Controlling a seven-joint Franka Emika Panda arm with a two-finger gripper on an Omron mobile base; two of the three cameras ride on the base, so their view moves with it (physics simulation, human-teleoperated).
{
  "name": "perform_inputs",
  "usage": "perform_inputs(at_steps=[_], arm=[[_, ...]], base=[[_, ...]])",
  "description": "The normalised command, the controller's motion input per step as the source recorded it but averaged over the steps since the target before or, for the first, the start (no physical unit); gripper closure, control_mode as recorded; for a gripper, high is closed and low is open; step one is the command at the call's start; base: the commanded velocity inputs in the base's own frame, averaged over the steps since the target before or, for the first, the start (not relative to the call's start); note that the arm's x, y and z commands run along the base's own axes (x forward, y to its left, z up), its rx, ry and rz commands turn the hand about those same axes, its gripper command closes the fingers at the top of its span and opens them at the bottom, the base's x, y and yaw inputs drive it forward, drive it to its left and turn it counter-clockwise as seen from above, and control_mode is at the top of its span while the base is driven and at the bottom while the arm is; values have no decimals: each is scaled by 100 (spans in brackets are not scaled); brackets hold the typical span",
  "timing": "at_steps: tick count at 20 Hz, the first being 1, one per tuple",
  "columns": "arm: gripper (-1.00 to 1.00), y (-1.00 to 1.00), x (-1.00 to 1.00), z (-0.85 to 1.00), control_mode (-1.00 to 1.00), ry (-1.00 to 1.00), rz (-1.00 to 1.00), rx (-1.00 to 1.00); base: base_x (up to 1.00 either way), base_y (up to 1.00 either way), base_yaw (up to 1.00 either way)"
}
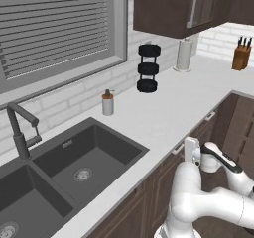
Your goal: Take a straw from the drawer in front and place it inside the glass cup on the dining counter.
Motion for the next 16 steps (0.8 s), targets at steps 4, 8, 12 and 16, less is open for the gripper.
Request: perform_inputs(at_steps=[4,8,12,16], arm=[[100,5,26,-28,-100,1,-7,0],[100,0,8,-17,-100,1,-4,0],[100,0,0,-10,-100,9,-1,0],[100,-8,-7,-13,-100,10,-2,0]], base=[[0,0,0],[0,0,0],[0,0,0],[0,0,0]])
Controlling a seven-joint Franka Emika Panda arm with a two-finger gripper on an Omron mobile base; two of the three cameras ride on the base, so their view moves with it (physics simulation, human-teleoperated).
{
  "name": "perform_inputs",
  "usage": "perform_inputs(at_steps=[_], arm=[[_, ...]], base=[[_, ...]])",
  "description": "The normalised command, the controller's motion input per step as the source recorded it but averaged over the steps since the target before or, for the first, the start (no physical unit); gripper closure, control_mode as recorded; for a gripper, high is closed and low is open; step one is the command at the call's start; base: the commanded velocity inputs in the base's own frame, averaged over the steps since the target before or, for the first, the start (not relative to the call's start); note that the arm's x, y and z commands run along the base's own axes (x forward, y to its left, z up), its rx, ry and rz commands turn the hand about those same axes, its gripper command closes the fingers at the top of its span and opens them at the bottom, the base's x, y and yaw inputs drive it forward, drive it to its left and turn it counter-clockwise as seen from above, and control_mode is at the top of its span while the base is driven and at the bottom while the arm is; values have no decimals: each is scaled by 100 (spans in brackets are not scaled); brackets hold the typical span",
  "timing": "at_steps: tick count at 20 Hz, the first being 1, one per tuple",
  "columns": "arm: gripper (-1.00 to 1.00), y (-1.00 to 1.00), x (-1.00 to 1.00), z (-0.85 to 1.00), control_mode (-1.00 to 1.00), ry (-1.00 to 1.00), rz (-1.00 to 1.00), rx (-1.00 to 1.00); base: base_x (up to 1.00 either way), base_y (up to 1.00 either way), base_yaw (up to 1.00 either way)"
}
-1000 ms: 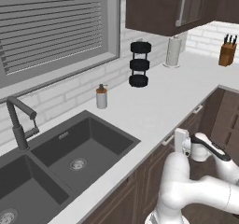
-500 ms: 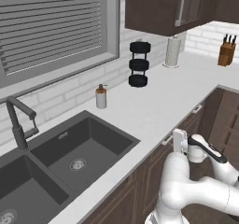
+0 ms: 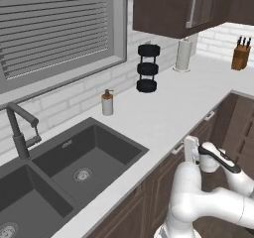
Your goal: Take a straw from the drawer in front and place it inside the glass cup on the dining counter.
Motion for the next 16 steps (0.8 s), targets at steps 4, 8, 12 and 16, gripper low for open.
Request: perform_inputs(at_steps=[4,8,12,16], arm=[[100,-50,-40,-3,-100,10,-4,1],[100,-98,-71,-5,-100,15,-13,8],[100,-100,-79,-5,-100,14,-9,8],[100,-100,-83,-8,-100,13,-5,8]], base=[[0,0,0],[0,0,0],[0,0,0],[0,0,0]])
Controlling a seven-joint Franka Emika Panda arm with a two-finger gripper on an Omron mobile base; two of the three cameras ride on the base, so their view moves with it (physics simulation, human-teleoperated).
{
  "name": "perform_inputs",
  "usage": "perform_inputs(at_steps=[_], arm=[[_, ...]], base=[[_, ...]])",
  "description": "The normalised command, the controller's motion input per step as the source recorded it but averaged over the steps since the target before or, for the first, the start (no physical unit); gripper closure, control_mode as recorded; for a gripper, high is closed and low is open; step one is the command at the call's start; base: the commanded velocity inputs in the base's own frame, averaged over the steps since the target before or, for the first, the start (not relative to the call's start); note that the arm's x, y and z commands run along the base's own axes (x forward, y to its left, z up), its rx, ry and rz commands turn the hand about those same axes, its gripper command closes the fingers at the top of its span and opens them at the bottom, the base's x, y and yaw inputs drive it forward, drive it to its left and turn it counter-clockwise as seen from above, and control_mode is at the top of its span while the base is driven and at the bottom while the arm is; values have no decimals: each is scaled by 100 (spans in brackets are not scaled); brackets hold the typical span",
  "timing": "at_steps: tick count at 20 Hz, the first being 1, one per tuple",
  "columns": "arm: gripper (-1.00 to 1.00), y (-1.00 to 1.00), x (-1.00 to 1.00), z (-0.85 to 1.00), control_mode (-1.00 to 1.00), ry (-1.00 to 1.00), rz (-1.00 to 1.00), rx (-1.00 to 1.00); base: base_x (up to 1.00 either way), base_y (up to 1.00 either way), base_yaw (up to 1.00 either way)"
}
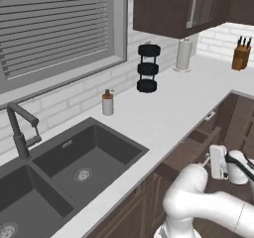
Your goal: Take a straw from the drawer in front and place it inside the glass cup on the dining counter.
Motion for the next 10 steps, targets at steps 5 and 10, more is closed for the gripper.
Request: perform_inputs(at_steps=[5,10], arm=[[100,-100,-78,-10,-100,14,-5,7],[-100,-39,-33,-26,-100,7,-7,-2]], base=[[0,0,0],[0,0,0]])
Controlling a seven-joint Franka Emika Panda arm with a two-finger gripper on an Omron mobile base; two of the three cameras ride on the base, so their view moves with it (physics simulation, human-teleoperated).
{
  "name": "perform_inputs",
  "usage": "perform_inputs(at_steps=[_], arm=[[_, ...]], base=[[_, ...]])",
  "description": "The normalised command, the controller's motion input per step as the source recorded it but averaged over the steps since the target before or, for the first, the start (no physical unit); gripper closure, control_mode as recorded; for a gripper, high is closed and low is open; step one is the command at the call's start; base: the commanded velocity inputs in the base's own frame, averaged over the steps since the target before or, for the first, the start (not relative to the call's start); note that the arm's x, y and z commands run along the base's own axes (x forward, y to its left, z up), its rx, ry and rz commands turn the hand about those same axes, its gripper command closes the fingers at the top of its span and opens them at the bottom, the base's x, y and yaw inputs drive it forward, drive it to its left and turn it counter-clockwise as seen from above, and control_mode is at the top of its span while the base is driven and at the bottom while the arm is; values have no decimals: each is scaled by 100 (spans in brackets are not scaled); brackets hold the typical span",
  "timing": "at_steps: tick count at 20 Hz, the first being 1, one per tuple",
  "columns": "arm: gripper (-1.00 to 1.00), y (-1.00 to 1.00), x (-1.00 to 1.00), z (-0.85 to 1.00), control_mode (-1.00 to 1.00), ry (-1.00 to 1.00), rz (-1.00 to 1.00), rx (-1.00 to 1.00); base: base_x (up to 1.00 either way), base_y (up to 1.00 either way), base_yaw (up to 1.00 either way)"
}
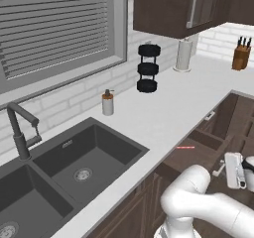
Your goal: Take a straw from the drawer in front and place it inside the glass cup on the dining counter.
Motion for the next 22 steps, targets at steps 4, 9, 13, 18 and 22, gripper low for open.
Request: perform_inputs(at_steps=[4,9,13,18,22], arm=[[-100,-27,-23,-4,-100,8,0,0],[-100,-43,-38,34,-100,0,0,0],[-100,-31,-21,67,-100,0,-1,0],[-100,-3,0,97,-100,0,3,-2],[-100,0,0,92,-100,-1,12,-10]], base=[[0,0,0],[0,0,0],[0,0,0],[0,0,0],[0,0,0]])
